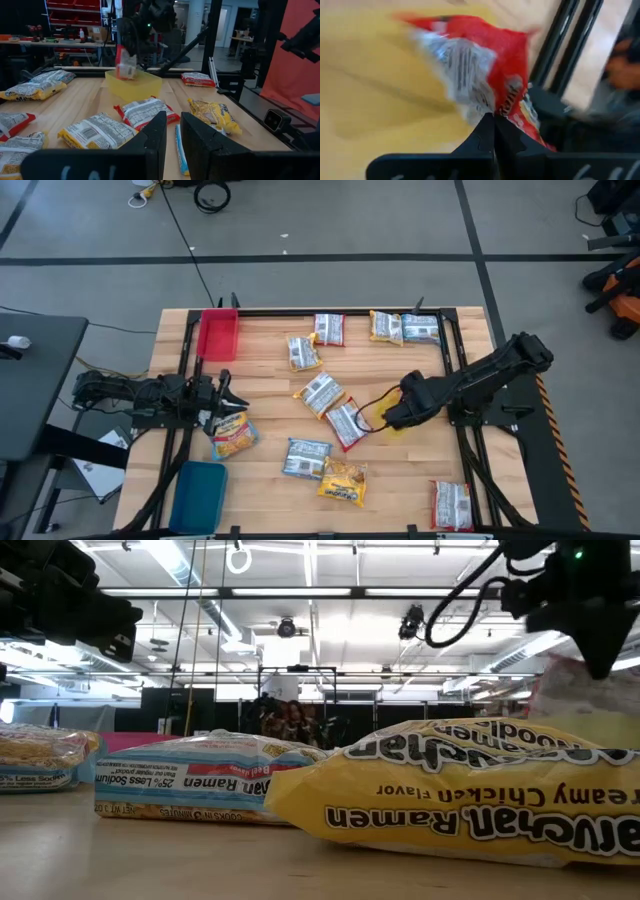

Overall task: Sort Maruchan noodles
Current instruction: Put the red noodle pack into the yellow bin

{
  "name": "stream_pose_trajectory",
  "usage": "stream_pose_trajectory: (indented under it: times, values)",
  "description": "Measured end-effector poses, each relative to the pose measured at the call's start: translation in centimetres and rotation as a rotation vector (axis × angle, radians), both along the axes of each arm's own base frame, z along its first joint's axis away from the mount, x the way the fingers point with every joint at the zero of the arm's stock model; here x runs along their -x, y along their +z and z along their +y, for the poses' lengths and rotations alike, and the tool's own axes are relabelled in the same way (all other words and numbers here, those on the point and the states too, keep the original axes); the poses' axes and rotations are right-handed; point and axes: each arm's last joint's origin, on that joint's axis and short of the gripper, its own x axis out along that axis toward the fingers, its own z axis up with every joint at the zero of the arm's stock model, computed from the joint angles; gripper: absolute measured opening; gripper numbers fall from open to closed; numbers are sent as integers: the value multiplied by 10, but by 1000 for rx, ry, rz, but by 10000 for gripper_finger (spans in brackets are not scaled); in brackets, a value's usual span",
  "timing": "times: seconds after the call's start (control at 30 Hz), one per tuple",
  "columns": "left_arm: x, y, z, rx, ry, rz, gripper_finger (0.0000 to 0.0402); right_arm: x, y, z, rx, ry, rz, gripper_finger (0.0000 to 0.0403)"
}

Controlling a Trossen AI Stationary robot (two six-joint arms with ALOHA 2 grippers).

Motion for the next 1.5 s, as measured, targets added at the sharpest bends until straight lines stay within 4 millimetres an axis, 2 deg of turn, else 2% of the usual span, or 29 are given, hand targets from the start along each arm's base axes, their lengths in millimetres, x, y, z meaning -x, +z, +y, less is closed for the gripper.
stream_pose_trajectory:
  times: [0.17,0.37,0.5,0.67,0.77,0.9,1.07,1.2,1.33,1.5]
  values:
    - [0,0,0,1,0,-3,62,1,-16,-5,-3,-136,-42,3]
    - [0,0,0,0,0,0,62,16,-34,-17,32,-235,74,4]
    - [0,0,0,0,0,0,62,25,-36,-23,40,-294,169,4]
    - [0,0,0,0,0,0,62,25,-36,-26,46,-286,165,5]
    - [0,0,0,0,0,0,62,25,-36,-29,44,-263,169,20]
    - [0,0,0,0,0,0,62,25,-33,-33,21,-251,167,69]
    - [0,0,0,0,0,0,62,21,-19,-38,2,-237,100,143]
    - [0,0,0,0,0,0,62,0,-12,-33,-14,-149,-83,176]
    - [0,0,0,0,0,0,62,-20,-21,-31,-78,-62,-276,172]
    - [0,0,0,0,0,0,62,-8,-50,-48,-74,-151,-219,134]
